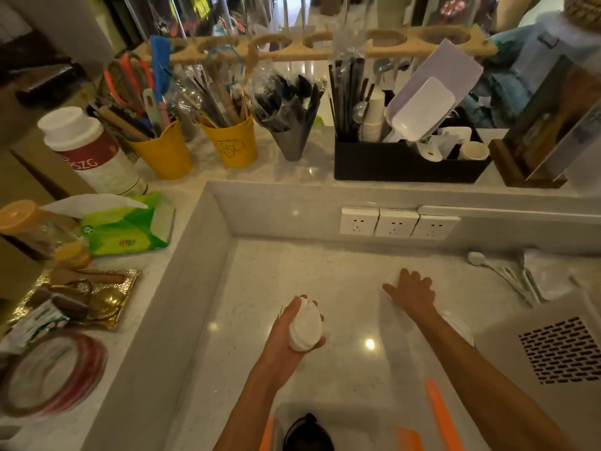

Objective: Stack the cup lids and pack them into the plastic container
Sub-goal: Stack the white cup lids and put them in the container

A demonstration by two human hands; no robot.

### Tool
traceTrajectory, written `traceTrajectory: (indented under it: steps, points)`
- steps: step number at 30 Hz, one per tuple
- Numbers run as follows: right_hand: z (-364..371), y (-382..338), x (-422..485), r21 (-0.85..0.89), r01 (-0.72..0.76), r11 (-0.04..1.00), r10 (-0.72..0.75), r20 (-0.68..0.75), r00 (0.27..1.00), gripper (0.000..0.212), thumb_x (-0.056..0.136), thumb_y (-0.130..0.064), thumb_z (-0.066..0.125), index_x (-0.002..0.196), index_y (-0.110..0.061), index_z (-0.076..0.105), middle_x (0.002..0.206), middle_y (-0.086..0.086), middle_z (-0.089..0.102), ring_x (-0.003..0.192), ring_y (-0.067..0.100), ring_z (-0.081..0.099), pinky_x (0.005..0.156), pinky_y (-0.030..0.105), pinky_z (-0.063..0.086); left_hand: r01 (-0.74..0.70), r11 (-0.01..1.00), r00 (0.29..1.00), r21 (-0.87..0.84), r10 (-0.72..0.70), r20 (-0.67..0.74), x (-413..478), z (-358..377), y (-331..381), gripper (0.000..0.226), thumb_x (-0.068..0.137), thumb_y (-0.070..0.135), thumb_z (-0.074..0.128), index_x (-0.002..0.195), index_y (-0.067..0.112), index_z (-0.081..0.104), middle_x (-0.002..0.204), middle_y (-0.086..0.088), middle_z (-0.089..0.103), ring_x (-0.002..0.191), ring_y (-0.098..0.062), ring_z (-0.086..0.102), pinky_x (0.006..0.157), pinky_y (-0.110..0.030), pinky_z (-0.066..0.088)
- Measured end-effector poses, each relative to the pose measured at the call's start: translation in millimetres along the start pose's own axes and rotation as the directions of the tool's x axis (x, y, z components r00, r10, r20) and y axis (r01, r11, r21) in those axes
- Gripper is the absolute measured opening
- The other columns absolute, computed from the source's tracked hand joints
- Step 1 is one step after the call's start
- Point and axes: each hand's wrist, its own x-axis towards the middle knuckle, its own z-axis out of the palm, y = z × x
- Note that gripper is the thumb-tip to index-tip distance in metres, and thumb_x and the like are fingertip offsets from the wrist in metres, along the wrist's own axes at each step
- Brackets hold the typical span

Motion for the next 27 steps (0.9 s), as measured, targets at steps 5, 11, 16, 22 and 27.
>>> traceTrajectory:
  steps: [5, 11, 16, 22, 27]
  points:
    - [10.9, 2.1, -8.2, 0.131, 0.064, 0.989, -0.068, 0.025, 0.997, 0.069, 0.092, -0.044, 0.065, 0.147, -0.011, 0.037, 0.146, 0.019, 0.04, 0.133, 0.041, 0.039, 0.106, 0.048, 0.042, -0.012, 0.998, 0.999, 0.054, 0.014, -0.036, -0.9, -7.2, -2.5, 0.062, 0.089, 0.047, 0.06, 0.139, 0.012, 0.052, 0.13, -0.013, 0.058, 0.118, -0.031, 0.057, 0.098, -0.058, 0.053]
    - [-15.5, -33.5, -103.2, 0.65, 0.369, 0.664, -0.538, 0.074, 0.84, 0.078, 0.074, -0.055, 0.077, 0.142, -0.037, 0.043, 0.137, -0.016, 0.047, 0.113, 0.002, 0.056, 0.079, 0.018, 0.054, -0.066, 0.983, 0.997, 0.17, 0.073, -0.034, -1.6, 0.9, 4.4, 0.077, 0.085, 0.064, 0.051, 0.146, 0.017, 0.046, 0.145, -0.013, 0.055, 0.132, -0.034, 0.055, 0.106, -0.06, 0.048]
    - [-12.8, -51.8, -166.1, 0.758, 0.451, 0.472, -0.68, -0.013, 0.733, 0.073, 0.073, -0.044, 0.08, 0.137, -0.043, 0.045, 0.138, -0.028, 0.043, 0.127, -0.002, 0.047, 0.093, 0.024, 0.058, -0.078, 0.956, 0.996, 0.282, 0.062, 0.068, -17.0, 9.9, 1.0, 0.081, 0.088, 0.077, 0.032, 0.142, 0.022, 0.055, 0.134, -0.013, 0.069, 0.123, -0.035, 0.066, 0.095, -0.04, 0.059]
    - [-14.7, -55.7, -197.9, 0.62, 0.654, 0.434, -0.765, -0.129, 0.631, 0.069, 0.081, -0.037, 0.077, 0.139, -0.042, 0.04, 0.139, -0.034, 0.035, 0.132, -0.005, 0.038, 0.104, 0.023, 0.05, -0.067, 0.967, 0.997, 0.245, 0.056, 0.054, -37.1, 11.1, 4.3, 0.089, 0.072, 0.083, 0.043, 0.134, 0.022, 0.062, 0.124, -0.009, 0.074, 0.115, -0.025, 0.071, 0.083, -0.034, 0.062]
    - [-15.9, -49.5, -216.7, 0.218, 0.901, 0.375, -0.883, -0.214, 0.419, 0.065, 0.091, -0.019, 0.068, 0.146, -0.03, 0.035, 0.15, -0.018, 0.025, 0.143, 0.005, 0.021, 0.114, 0.016, 0.031, -0.007, 0.974, 0.994, 0.226, -0.018, 0.107, -49.3, 8.6, 10.8, 0.093, 0.073, 0.081, 0.051, 0.134, 0.012, 0.062, 0.13, -0.018, 0.07, 0.122, -0.031, 0.066, 0.097, -0.05, 0.056]
